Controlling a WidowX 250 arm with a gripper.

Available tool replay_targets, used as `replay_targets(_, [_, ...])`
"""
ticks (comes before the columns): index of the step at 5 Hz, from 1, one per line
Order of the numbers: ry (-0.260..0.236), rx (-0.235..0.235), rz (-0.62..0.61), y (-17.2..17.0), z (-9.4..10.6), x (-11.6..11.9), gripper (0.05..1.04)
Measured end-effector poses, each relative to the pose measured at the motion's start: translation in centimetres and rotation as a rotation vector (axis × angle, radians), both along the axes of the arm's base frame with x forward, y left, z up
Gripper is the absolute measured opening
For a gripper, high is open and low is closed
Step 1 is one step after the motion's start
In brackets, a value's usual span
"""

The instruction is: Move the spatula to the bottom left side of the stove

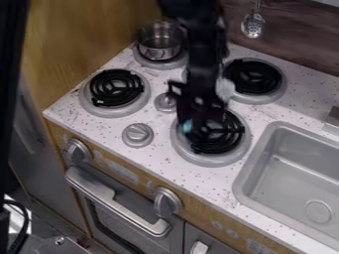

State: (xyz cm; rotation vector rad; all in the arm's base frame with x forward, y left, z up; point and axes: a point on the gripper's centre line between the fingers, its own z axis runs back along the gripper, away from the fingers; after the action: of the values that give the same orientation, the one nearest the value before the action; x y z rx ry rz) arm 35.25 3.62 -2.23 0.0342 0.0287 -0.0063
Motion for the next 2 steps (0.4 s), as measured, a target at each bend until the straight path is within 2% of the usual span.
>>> replay_targets(1, [-0.033,-0.013,0.103,4.3,1.4,0.7,0.330])
replay_targets(2, [-0.037,-0.021,0.179,8.0,1.6,0.8,0.330])
